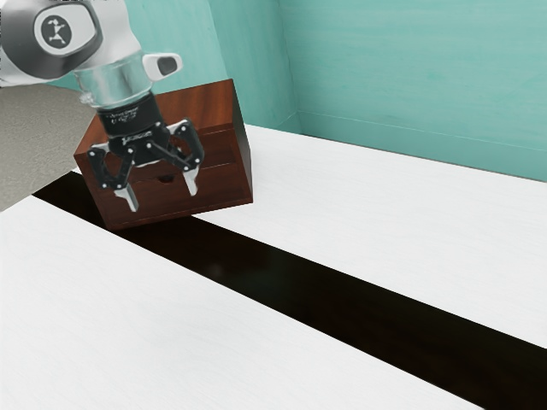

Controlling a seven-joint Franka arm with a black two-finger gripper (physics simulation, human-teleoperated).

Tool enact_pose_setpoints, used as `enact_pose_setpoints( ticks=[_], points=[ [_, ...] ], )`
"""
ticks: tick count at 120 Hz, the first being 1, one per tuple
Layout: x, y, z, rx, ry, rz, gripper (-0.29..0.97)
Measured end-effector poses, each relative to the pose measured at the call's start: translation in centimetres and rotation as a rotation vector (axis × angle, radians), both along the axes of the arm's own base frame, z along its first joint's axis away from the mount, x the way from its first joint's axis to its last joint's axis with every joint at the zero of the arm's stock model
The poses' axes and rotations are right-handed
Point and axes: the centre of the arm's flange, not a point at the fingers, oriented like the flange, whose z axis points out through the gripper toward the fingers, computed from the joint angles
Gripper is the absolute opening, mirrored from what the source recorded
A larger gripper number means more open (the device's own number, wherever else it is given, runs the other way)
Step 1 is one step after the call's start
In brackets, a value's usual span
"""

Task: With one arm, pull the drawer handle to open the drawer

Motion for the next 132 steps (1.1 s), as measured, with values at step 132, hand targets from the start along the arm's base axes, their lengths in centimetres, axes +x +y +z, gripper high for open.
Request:
enact_pose_setpoints(
  ticks=[132],
  points=[
    [-4.3, 17.5, -4.0, 0.077, -0.276, 1.411, 0.55]
  ],
)
